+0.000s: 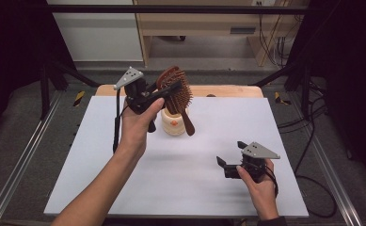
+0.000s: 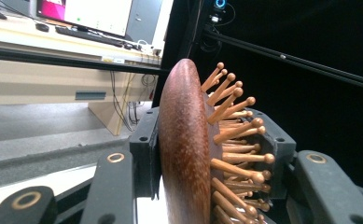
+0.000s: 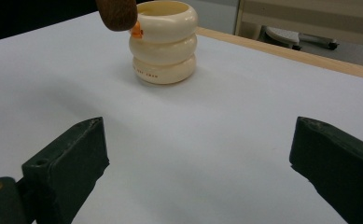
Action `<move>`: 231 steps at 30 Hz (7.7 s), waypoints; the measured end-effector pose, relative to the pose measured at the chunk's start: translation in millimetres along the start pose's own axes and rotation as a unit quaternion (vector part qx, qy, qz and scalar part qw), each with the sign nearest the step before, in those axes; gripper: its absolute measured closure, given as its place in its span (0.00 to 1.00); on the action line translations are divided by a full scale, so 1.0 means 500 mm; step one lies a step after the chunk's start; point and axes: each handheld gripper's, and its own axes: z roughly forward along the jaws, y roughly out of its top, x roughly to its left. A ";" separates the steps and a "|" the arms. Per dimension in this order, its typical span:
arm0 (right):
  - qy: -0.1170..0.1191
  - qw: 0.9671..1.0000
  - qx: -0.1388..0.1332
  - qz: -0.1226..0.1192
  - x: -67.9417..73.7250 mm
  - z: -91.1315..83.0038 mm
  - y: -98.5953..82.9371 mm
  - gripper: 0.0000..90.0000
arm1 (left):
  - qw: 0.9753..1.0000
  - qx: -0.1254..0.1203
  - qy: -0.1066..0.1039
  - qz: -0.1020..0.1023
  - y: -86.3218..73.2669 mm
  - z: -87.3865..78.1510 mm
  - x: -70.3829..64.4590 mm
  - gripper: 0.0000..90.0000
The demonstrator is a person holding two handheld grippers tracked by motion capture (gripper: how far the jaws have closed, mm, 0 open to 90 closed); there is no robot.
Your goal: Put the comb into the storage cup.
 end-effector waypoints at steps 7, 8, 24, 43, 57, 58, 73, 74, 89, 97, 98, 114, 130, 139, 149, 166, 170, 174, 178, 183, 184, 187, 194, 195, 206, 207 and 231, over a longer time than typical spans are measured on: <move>0.001 1.000 0.000 0.005 -0.002 0.001 -0.001 0.05 | 1.000 -0.004 0.014 -0.002 0.012 0.009 0.017 0.57; 0.001 1.000 0.000 0.005 -0.002 0.002 -0.001 0.05 | 1.000 -0.003 0.016 0.000 0.012 0.011 0.019 0.57; 0.010 1.000 0.000 0.006 -0.002 0.003 -0.002 0.05 | 0.999 -0.005 0.046 0.003 0.022 0.045 0.049 0.57; 0.014 1.000 0.001 0.006 -0.001 0.007 -0.004 0.05 | 0.997 -0.032 0.074 -0.003 0.033 0.086 0.088 0.57; 0.007 1.000 0.010 0.006 -0.001 0.011 -0.008 0.05 | 0.995 -0.053 0.088 -0.007 0.034 0.085 0.107 0.57; 0.006 1.000 0.009 0.008 -0.003 0.012 -0.008 0.05 | 0.995 -0.052 0.090 -0.007 0.034 0.086 0.106 0.57; 0.007 1.000 0.009 0.008 -0.003 0.012 -0.008 0.05 | 0.993 -0.044 0.106 0.005 0.026 0.092 0.121 0.56; 0.007 1.000 0.009 0.007 -0.003 0.012 -0.008 0.05 | 0.993 -0.043 0.107 0.010 0.026 0.092 0.122 0.56; 0.012 1.000 0.007 0.007 -0.001 0.012 -0.008 0.04 | 0.992 -0.032 0.118 0.022 0.009 0.093 0.134 0.56; 0.013 1.000 0.010 0.007 0.000 0.014 -0.008 0.04 | 0.992 -0.026 0.119 0.013 -0.005 0.097 0.140 0.56; 0.013 1.000 0.010 0.007 0.000 0.014 -0.008 0.04 | 0.992 -0.026 0.119 0.014 -0.005 0.097 0.140 0.56; 0.014 1.000 0.010 0.005 0.003 0.016 -0.008 0.05 | 0.993 -0.016 0.117 0.024 -0.015 0.108 0.136 0.56; 0.017 1.000 0.010 0.004 0.003 0.016 -0.009 0.04 | 0.992 0.000 0.120 0.033 -0.039 0.116 0.139 0.56; 0.019 1.000 0.011 0.004 0.003 0.018 -0.009 0.04 | 0.992 0.005 0.120 0.034 -0.047 0.118 0.139 0.56; 0.019 1.000 0.010 0.004 0.003 0.018 -0.009 0.04 | 0.992 0.011 0.123 0.027 -0.062 0.119 0.149 0.56; 0.020 1.000 0.011 0.004 0.003 0.018 -0.009 0.04 | 0.992 0.009 0.123 0.017 -0.073 0.122 0.154 0.56; 0.021 1.000 0.012 0.004 0.003 0.019 -0.009 0.04 | 0.992 0.012 0.121 0.015 -0.081 0.124 0.154 0.56; 0.021 1.000 0.012 0.004 0.003 0.018 -0.009 0.04 | 0.993 0.012 0.121 0.010 -0.085 0.125 0.155 0.56; 0.022 1.000 0.012 0.003 0.003 0.019 -0.009 0.04 | 0.993 0.012 0.120 0.009 -0.087 0.126 0.155 0.56; 0.022 1.000 0.012 0.003 0.003 0.019 -0.010 0.04 | 0.993 0.014 0.119 0.008 -0.088 0.126 0.155 0.56; 0.022 1.000 0.012 0.004 0.003 0.019 -0.010 0.04 | 0.993 0.014 0.119 0.008 -0.089 0.126 0.155 0.56; 0.021 1.000 0.012 0.002 0.004 0.020 -0.010 0.04 | 0.993 0.018 0.119 0.011 -0.092 0.128 0.152 0.56; 0.022 1.000 0.013 0.003 0.004 0.019 -0.009 0.04 | 0.993 0.021 0.116 0.013 -0.095 0.130 0.148 0.56; 0.022 1.000 0.012 0.003 0.004 0.019 -0.009 0.04 | 0.993 0.022 0.116 0.013 -0.095 0.130 0.147 0.56; 0.022 1.000 0.014 0.002 0.005 0.020 -0.010 0.04 | 0.993 0.029 0.112 0.018 -0.105 0.134 0.144 0.56; 0.022 1.000 0.014 0.001 0.005 0.020 -0.010 0.04 | 0.993 0.030 0.112 0.018 -0.105 0.134 0.145 0.56; 0.022 1.000 0.012 0.003 0.005 0.020 -0.010 0.04 | 0.993 0.033 0.113 0.014 -0.116 0.136 0.147 0.56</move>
